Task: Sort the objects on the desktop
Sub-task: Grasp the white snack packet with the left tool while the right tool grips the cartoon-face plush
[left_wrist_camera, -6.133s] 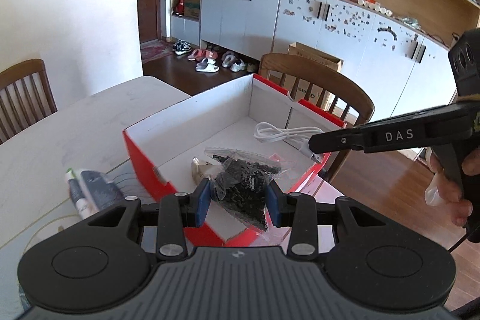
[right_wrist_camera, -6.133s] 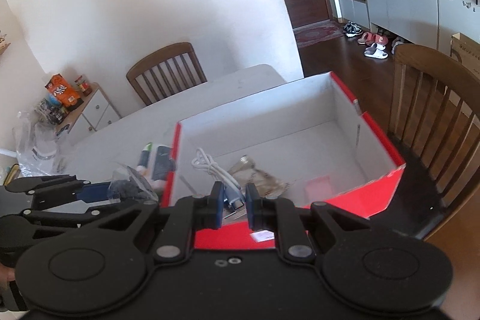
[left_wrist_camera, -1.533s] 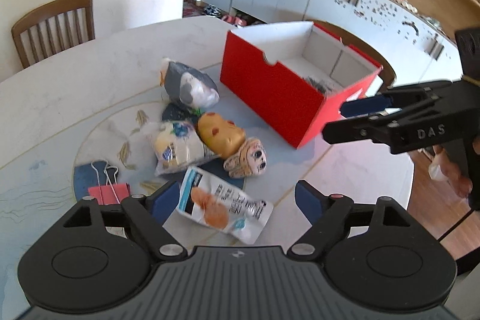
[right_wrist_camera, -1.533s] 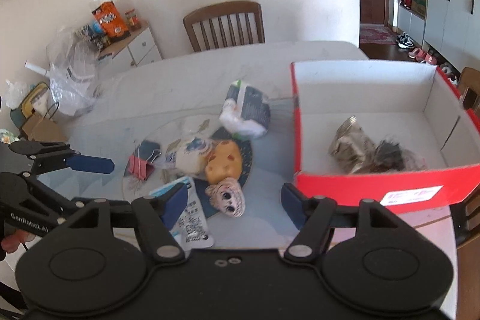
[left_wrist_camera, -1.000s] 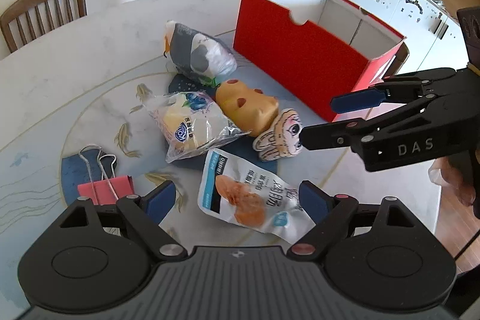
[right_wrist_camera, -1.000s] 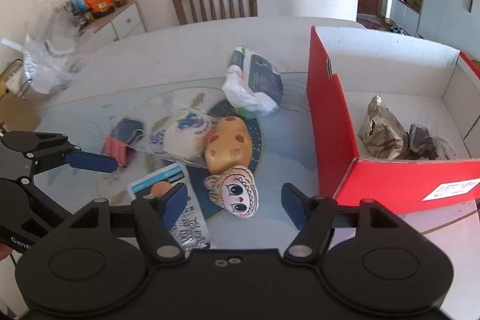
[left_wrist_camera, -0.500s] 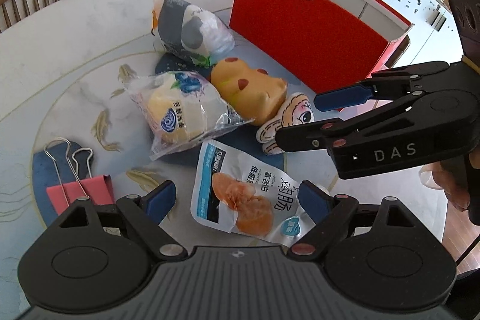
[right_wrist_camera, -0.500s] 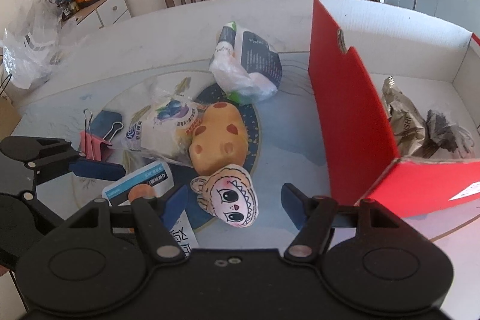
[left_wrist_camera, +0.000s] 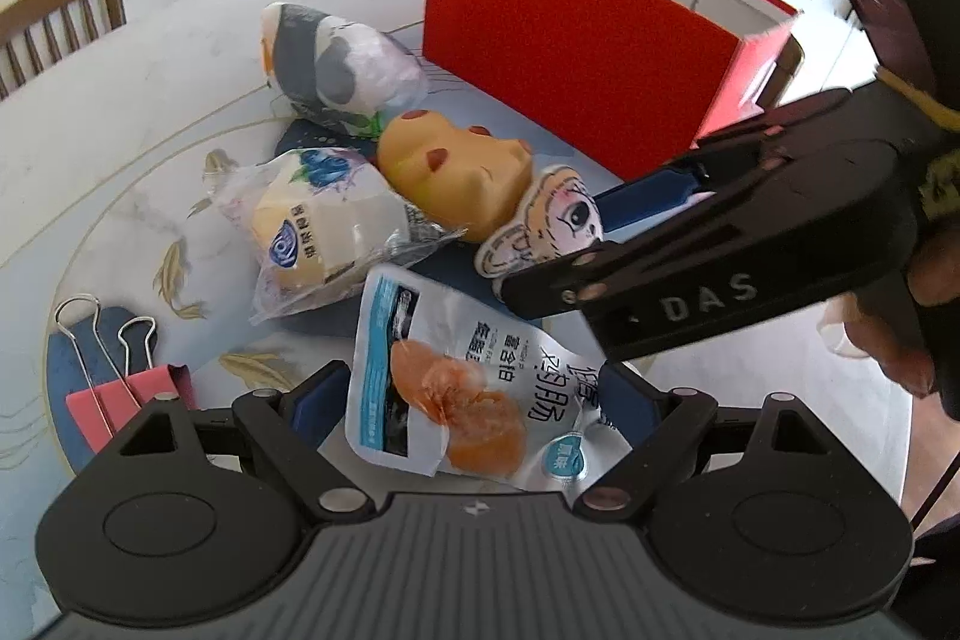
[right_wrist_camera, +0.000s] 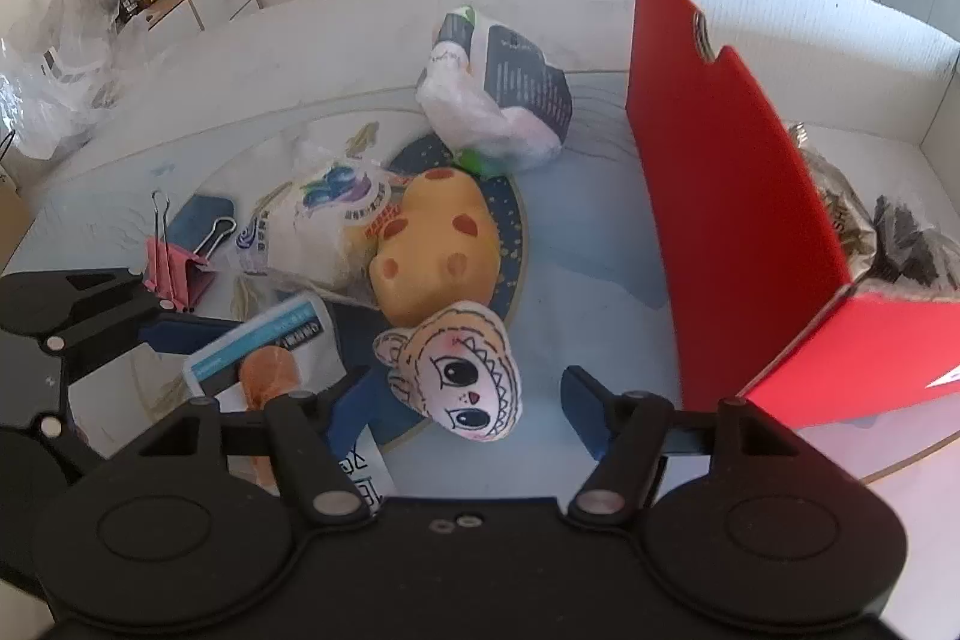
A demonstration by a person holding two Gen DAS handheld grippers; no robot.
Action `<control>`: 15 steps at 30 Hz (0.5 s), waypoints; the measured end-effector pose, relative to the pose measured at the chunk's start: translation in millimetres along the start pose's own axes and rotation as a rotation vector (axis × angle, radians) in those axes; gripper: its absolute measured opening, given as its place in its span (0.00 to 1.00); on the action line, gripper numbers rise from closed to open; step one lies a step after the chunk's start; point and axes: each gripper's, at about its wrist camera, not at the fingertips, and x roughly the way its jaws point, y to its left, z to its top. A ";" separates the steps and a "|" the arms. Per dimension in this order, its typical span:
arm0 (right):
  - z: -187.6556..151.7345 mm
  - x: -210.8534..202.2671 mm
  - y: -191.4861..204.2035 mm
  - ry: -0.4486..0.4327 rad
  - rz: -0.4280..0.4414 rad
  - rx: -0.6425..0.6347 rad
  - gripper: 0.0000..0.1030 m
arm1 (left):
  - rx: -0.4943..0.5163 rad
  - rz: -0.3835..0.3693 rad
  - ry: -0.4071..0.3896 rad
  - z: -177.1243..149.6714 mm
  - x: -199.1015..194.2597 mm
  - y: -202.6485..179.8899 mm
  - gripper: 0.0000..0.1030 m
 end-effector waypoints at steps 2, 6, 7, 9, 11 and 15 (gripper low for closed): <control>-0.4 1.3 0.6 -0.001 -0.001 0.000 0.64 | 0.017 0.015 0.000 -1.1 0.8 -3.8 0.86; 0.4 2.0 1.0 -0.001 0.005 -0.007 0.59 | 0.015 0.005 -0.008 -1.0 -1.1 -6.0 0.78; 0.5 2.3 1.3 -0.001 0.005 -0.009 0.58 | 0.011 0.005 -0.008 -0.9 -1.5 -5.9 0.76; 0.1 2.3 1.8 -0.003 0.005 -0.012 0.54 | -0.004 -0.004 -0.009 -0.1 -2.2 -4.8 0.72; -0.2 1.9 2.6 -0.004 0.007 -0.015 0.48 | -0.011 -0.005 -0.010 0.1 -3.2 -4.8 0.65; -2.0 -0.3 3.3 -0.009 0.009 -0.008 0.42 | -0.014 -0.003 -0.008 -1.4 -5.4 -6.3 0.61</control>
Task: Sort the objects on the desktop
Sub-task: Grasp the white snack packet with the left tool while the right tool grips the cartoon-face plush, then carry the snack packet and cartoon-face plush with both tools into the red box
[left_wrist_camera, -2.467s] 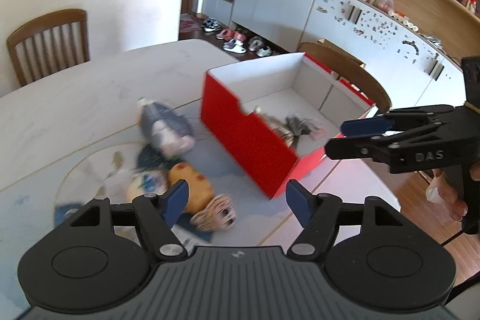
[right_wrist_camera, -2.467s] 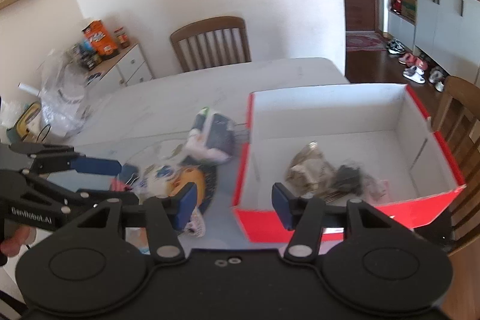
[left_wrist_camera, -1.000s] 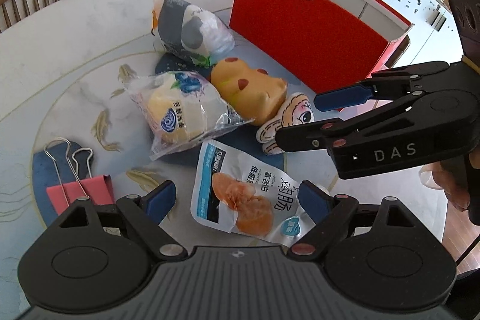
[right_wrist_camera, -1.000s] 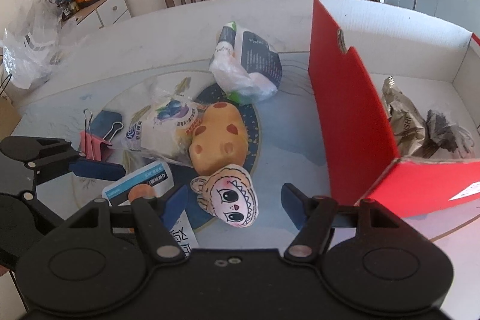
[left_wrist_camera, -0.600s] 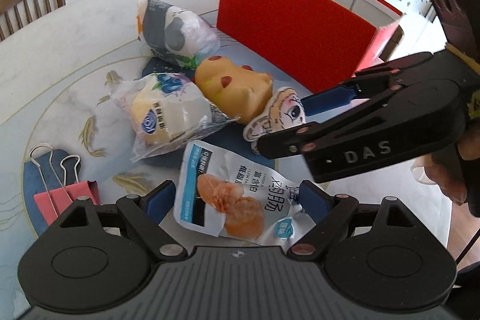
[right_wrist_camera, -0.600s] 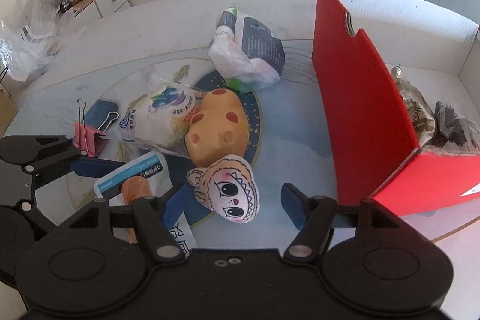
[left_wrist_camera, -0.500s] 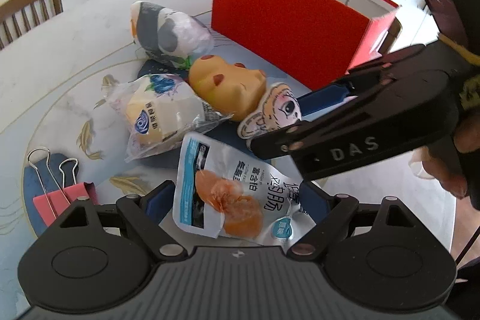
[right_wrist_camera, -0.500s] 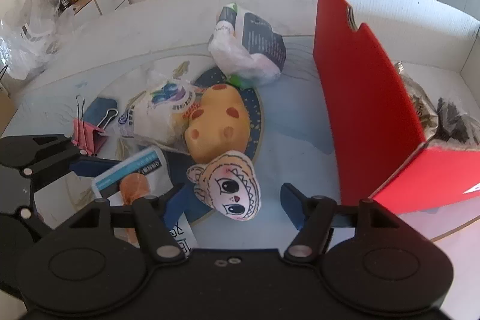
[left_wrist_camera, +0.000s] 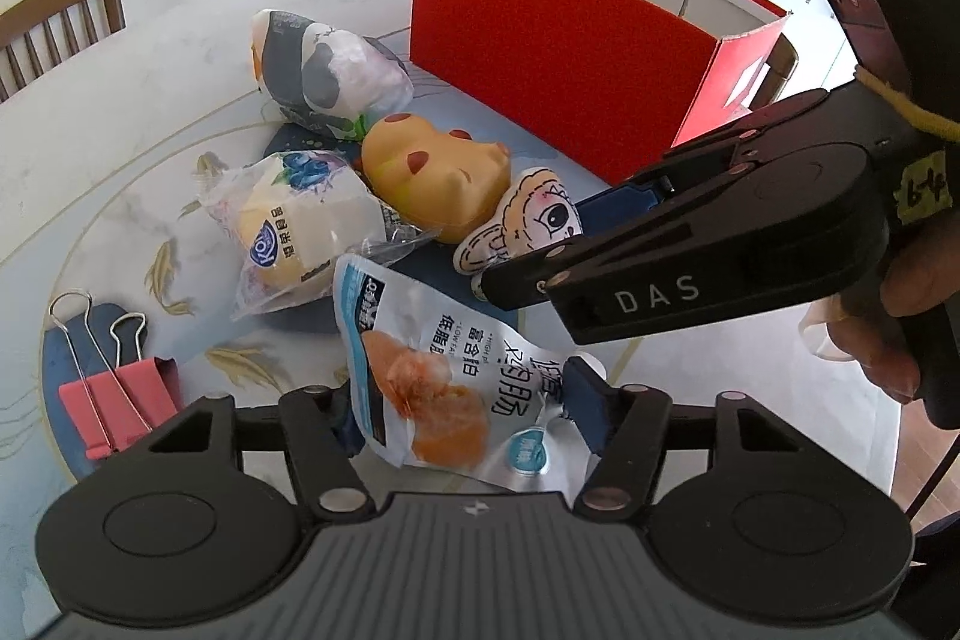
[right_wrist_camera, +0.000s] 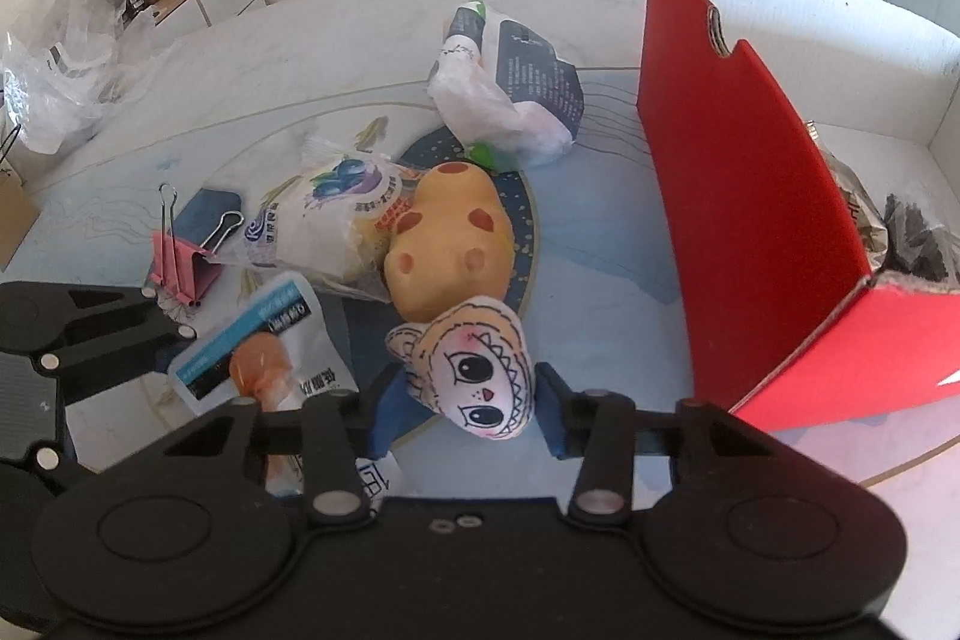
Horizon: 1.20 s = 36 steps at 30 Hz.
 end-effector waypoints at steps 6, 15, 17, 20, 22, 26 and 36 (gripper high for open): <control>-3.5 -6.8 -1.2 -0.006 0.004 0.017 0.39 | -0.045 -0.013 0.004 -3.4 -4.9 2.4 0.58; -6.4 -29.4 -5.3 -0.045 0.022 0.049 0.37 | -0.143 -0.072 -0.021 -4.9 -21.7 10.8 0.34; -8.4 -34.7 -6.9 -0.048 0.026 0.059 0.37 | -0.147 -0.071 -0.027 -5.8 -24.0 10.3 0.31; -11.9 -43.4 -8.8 -0.051 0.031 0.072 0.37 | -0.180 -0.084 -0.039 -6.6 -30.9 11.2 0.26; -15.0 -50.8 -9.3 -0.058 0.038 0.079 0.37 | -0.197 -0.094 -0.047 -7.6 -35.4 11.7 0.24; -18.0 -66.9 -11.2 -0.073 0.039 0.082 0.37 | -0.219 -0.114 -0.047 -9.4 -40.5 11.0 0.21; -23.9 -100.9 -24.1 -0.083 0.012 0.093 0.37 | -0.284 -0.172 -0.065 -10.0 -51.5 8.0 0.17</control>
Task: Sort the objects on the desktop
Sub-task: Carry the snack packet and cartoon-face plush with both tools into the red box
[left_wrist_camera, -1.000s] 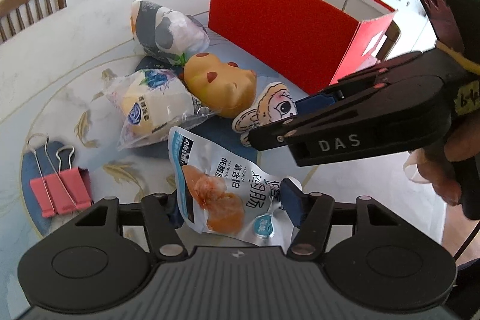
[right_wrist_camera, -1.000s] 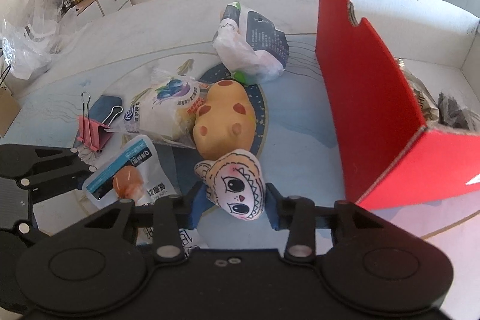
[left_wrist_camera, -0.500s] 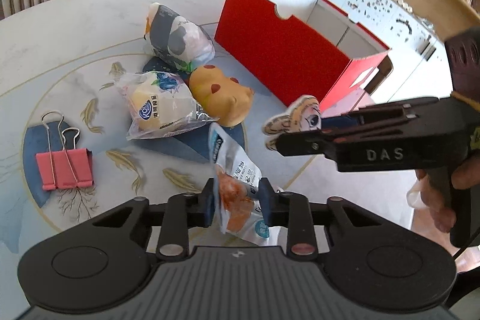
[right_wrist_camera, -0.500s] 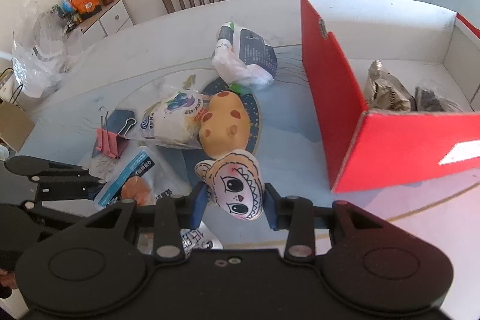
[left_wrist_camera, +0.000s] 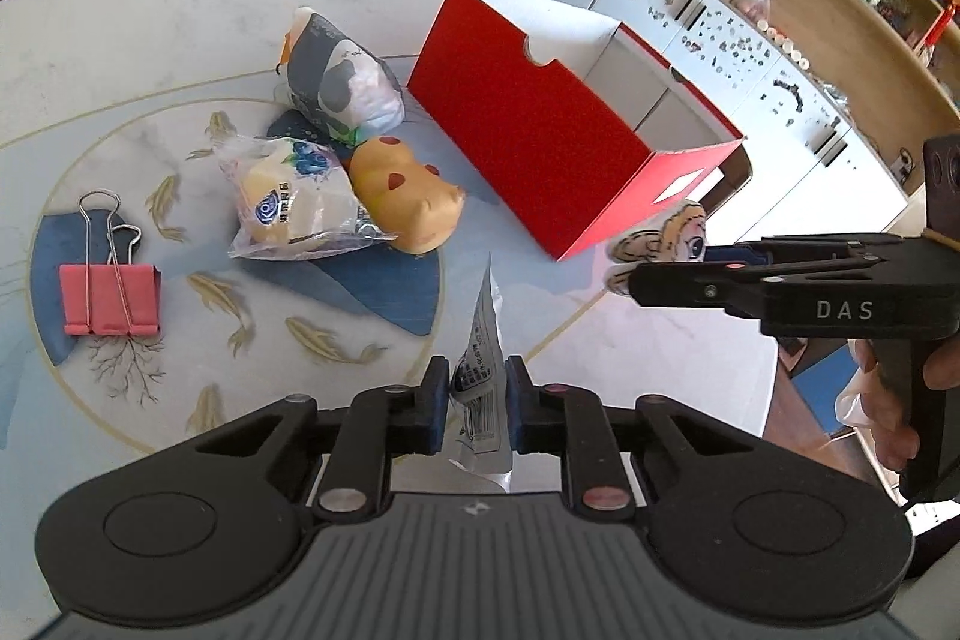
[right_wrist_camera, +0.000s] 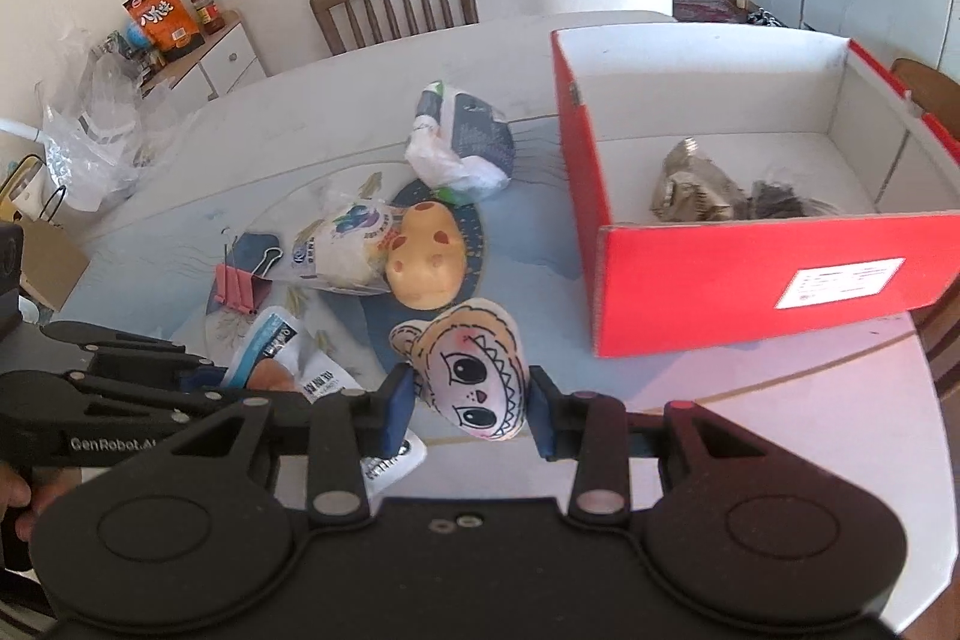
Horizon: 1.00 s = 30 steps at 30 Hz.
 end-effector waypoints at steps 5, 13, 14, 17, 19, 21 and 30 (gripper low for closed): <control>-0.7 -13.7 -9.7 -0.008 -0.003 0.017 0.37 | -0.057 -0.031 -0.027 3.3 -7.8 -1.2 0.17; 5.8 -37.8 -29.1 -0.031 -0.011 0.019 0.37 | -0.068 -0.062 -0.096 23.2 -26.3 -19.4 0.17; 7.3 -40.2 -31.9 -0.033 -0.014 0.019 0.37 | -0.064 -0.064 -0.103 26.3 -27.4 -23.1 0.17; 10.4 -46.7 -40.7 -0.040 -0.021 0.015 0.37 | -0.038 -0.065 -0.124 35.7 -28.8 -35.9 0.17; 12.9 -49.9 -46.7 -0.044 -0.029 0.009 0.37 | -0.024 -0.070 -0.141 43.0 -29.1 -44.8 0.17; 15.8 -53.1 -54.6 -0.050 -0.035 0.008 0.37 | -0.017 -0.074 -0.158 50.5 -28.6 -52.7 0.17; 33.1 -64.8 -94.1 -0.097 -0.057 -0.006 0.37 | 0.035 -0.088 -0.214 88.8 -14.0 -94.1 0.17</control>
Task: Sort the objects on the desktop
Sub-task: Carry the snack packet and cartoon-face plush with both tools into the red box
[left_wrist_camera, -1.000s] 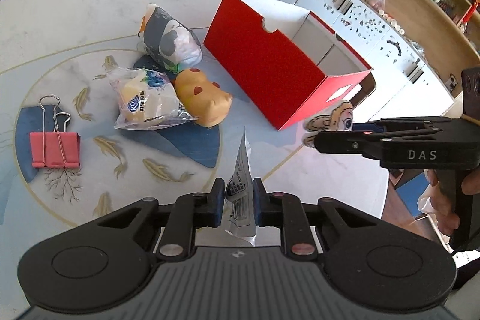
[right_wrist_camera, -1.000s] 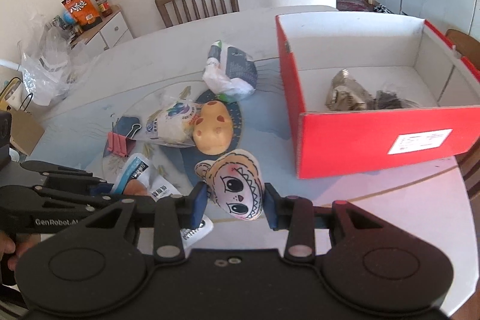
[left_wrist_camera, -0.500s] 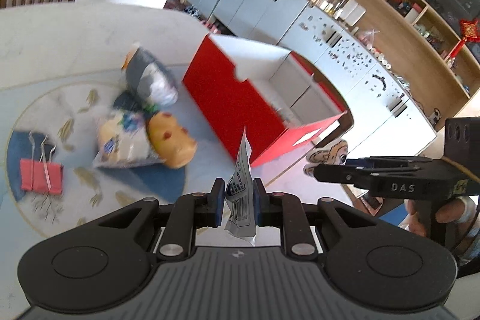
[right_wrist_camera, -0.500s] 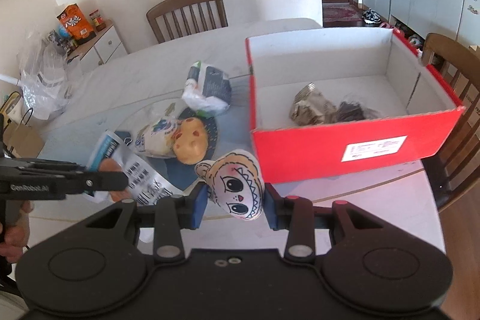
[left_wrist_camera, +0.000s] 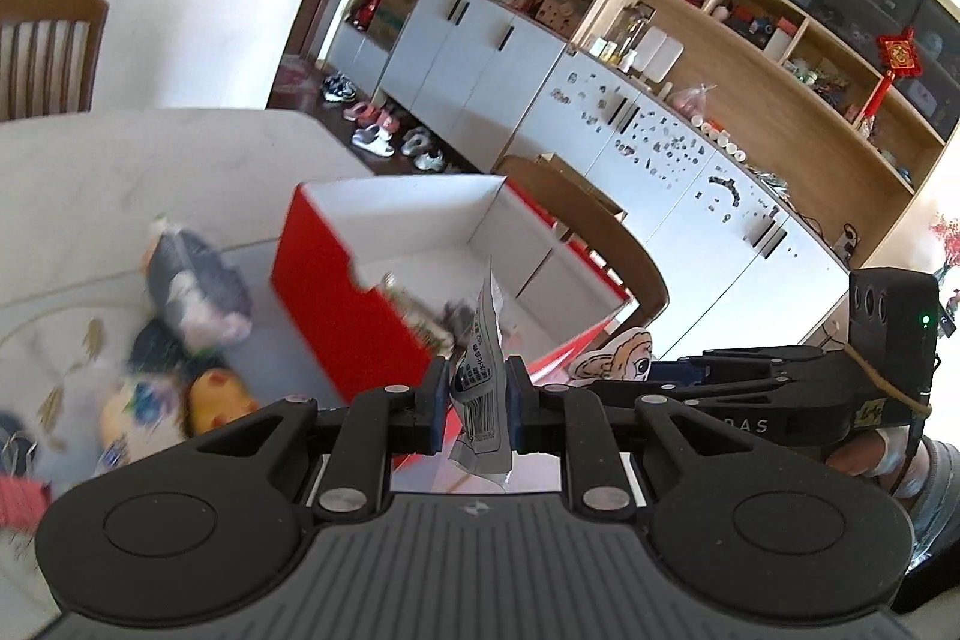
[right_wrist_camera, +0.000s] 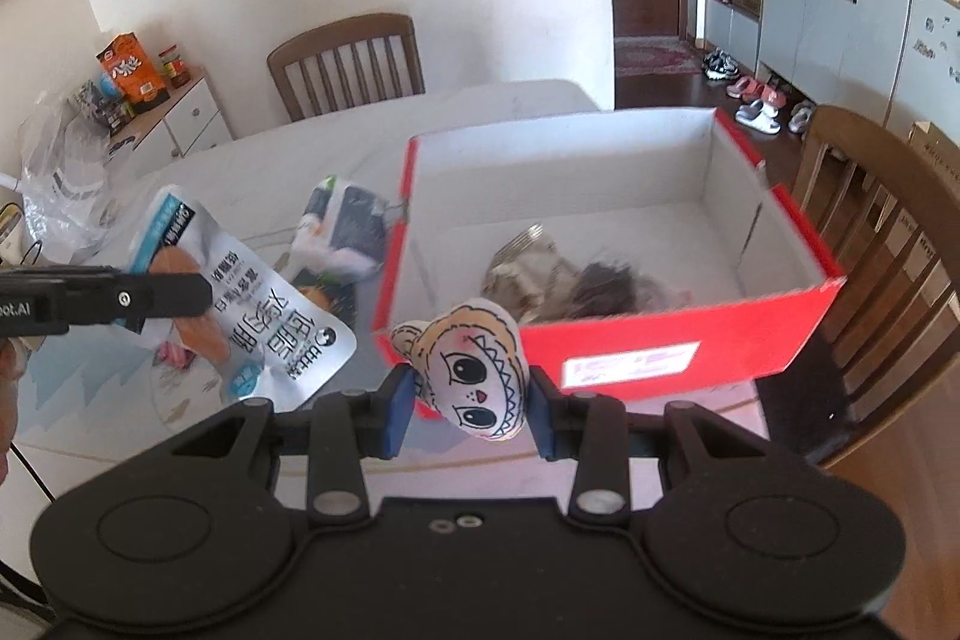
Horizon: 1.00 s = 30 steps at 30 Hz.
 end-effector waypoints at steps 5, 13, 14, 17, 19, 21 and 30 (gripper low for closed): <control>12.4 0.6 -25.9 -0.023 -0.005 -0.005 0.37 | 0.034 0.014 -0.017 18.0 22.3 -18.2 0.17; 34.8 11.4 -59.2 -0.041 -0.015 -0.012 0.37 | 0.073 0.056 -0.048 46.2 57.1 -36.7 0.17; 37.4 13.8 -62.9 -0.039 -0.015 -0.009 0.37 | 0.078 0.065 -0.049 49.2 62.1 -38.0 0.17; 45.2 25.1 -73.5 -0.021 -0.005 0.000 0.37 | 0.079 0.083 -0.045 57.3 77.8 -38.8 0.17; 50.0 33.5 -78.2 -0.010 -0.003 0.000 0.37 | 0.074 0.098 -0.036 61.2 89.6 -37.1 0.17; 53.3 41.7 -82.9 -0.001 -0.004 0.001 0.37 | 0.066 0.112 -0.026 64.6 100.7 -34.6 0.17; 56.5 78.4 -99.8 0.079 -0.012 -0.012 0.37 | 0.069 0.167 0.025 76.2 148.9 -24.8 0.17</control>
